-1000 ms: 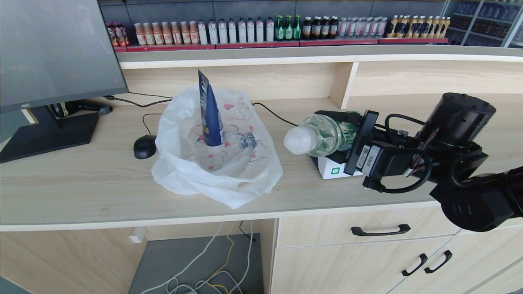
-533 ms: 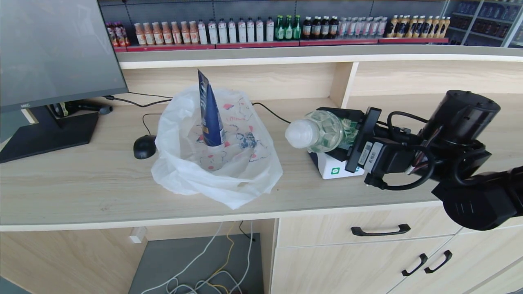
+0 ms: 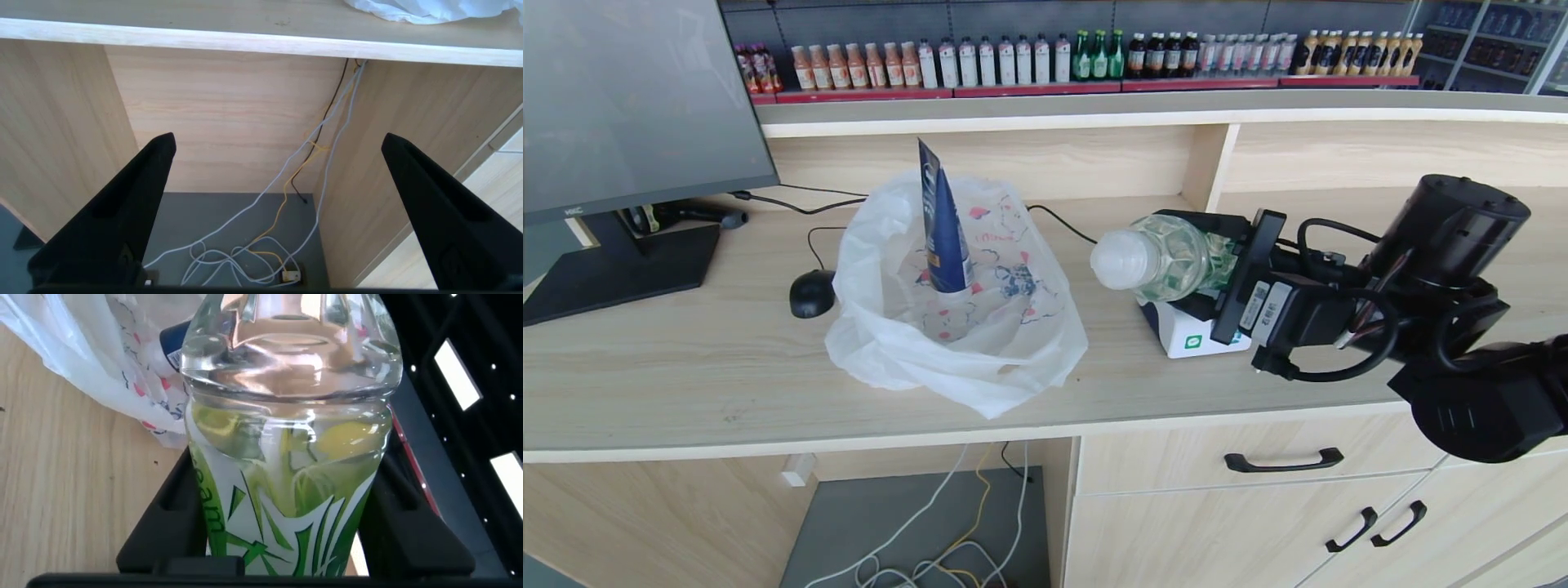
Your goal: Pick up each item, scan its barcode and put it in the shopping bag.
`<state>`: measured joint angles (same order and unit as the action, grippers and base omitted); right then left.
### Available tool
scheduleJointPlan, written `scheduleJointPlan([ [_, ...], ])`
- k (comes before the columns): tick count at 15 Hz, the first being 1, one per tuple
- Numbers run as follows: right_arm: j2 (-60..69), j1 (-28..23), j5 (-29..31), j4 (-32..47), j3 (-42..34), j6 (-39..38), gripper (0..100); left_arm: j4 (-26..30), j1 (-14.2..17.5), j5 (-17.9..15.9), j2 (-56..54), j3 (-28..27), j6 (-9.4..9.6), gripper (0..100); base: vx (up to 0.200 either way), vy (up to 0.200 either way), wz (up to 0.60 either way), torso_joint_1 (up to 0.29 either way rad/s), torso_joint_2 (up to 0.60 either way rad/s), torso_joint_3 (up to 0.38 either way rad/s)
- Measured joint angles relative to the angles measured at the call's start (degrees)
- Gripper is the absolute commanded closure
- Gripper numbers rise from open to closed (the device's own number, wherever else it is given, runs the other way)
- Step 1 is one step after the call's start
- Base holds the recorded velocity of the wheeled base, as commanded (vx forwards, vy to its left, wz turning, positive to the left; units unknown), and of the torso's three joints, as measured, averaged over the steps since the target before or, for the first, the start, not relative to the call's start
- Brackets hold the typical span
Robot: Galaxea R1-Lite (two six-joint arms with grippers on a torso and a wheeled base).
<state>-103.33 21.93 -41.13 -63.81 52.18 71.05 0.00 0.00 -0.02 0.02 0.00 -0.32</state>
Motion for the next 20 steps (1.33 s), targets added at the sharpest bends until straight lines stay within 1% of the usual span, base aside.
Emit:
scheduleJointPlan([
  [6, 0.2, 0.9, 0.1, 0.0, 0.7, 0.0, 100, 0.0, 0.0, 0.0, 0.0, 0.0, -0.01, 0, 0.0, 0.0, 0.0, 0.0, 0.0, 0.0],
  [10, 0.4, 1.6, 0.2, -0.1, 1.0, -2.2, 100, 0.0, 0.0, 0.0, 0.0, 0.0, 0.0, 0, 0.0, 0.0, 0.0, 0.0, 0.0, 0.0],
  [12, 0.5, 2.4, 0.3, 0.0, 1.5, -4.8, 100, 0.0, 0.0, 0.0, 0.0, 0.0, -0.01, 0, 0.0, 0.0, 0.0, 0.0, 0.0, 0.0],
  [14, 0.5, 2.8, 0.4, -0.1, 3.0, -8.4, 100, 0.0, 0.0, 0.0, 0.0, 0.0, -0.01, 0, 0.0, 0.0, 0.0, 0.0, 0.0, 0.0],
  [16, 0.7, 2.9, 1.6, 0.0, 4.9, -14.9, 100, 0.0, 0.0, 0.0, 0.0, 0.0, 0.0, 0, 0.0, 0.0, 0.0, 0.0, 0.0, 0.0],
  [18, 1.1, 2.9, 5.6, -0.9, 6.8, -21.3, 100, 0.0, -0.1, 0.0, 0.0, 0.0, 0.72, 0, 0.0, 0.0, 0.0, 0.0, 0.0, 0.0],
  [19, 1.3, 2.9, 7.6, -2.7, 7.0, -25.3, 100, 0.1, -0.2, 0.0, 0.0, 0.0, 1.24, 0, 0.0, 0.0, 0.0, 0.0, 0.0, 0.0],
  [20, 1.3, 2.9, 10.4, -6.3, 7.2, -31.0, 100, 0.1, -0.2, 0.0, 0.0, 0.0, 1.29, 0, 0.0, 0.0, 0.0, 0.0, 0.0, 0.0],
])
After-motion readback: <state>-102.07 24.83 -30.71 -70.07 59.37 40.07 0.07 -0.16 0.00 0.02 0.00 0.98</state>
